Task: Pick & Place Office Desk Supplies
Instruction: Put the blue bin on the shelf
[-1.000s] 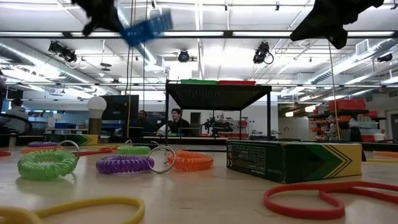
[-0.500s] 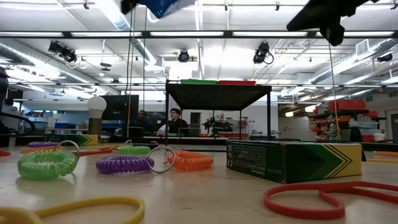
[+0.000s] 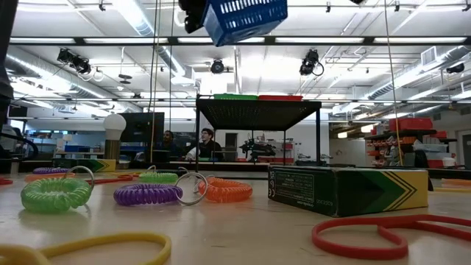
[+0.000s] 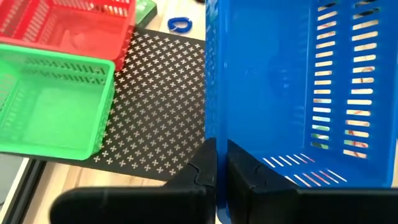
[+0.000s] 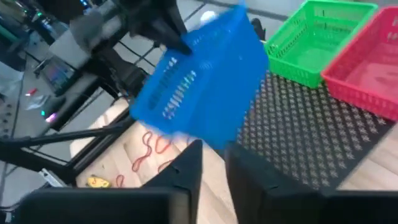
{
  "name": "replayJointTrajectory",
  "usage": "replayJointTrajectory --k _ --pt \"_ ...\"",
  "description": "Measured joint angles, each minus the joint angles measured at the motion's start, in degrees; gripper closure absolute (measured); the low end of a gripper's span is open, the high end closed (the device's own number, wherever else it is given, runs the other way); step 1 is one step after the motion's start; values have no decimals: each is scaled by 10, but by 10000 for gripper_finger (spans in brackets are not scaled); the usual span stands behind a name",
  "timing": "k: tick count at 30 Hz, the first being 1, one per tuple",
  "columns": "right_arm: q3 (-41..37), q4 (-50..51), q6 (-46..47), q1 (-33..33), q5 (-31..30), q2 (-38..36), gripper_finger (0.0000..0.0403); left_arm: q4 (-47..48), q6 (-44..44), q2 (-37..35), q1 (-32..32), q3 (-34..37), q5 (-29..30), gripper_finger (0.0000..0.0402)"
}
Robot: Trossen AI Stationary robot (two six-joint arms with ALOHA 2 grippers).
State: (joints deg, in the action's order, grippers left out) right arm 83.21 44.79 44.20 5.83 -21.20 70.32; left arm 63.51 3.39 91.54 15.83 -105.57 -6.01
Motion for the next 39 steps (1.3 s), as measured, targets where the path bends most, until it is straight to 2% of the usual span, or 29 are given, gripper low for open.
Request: replayJointTrajectory --k 4,7,14,22,24,29,34,36,39 --pt "110 56 2 -42 54 66 281 7 7 12 -10 -10 13 389" --pt "168 102 2 -68 87 110 274 5 6 14 -13 -10 14 389" --pt "197 135 6 -104 172 178 301 14 10 14 -11 -10 20 389" --pt "197 147 42 -106 152 181 387 14 19 14 -11 -10 22 388" --pt "197 149 50 -106 148 182 395 11 26 14 -10 -10 30 387" --pt "197 149 76 -106 132 182 388 7 31 11 -3 -10 31 382" --pt "197 157 89 -106 128 181 398 4 35 7 5 -10 28 382" --pt "197 160 92 -106 127 181 386 5 38 7 8 -10 27 390" --pt "197 161 106 -109 124 181 344 7 41 7 7 -10 26 391"
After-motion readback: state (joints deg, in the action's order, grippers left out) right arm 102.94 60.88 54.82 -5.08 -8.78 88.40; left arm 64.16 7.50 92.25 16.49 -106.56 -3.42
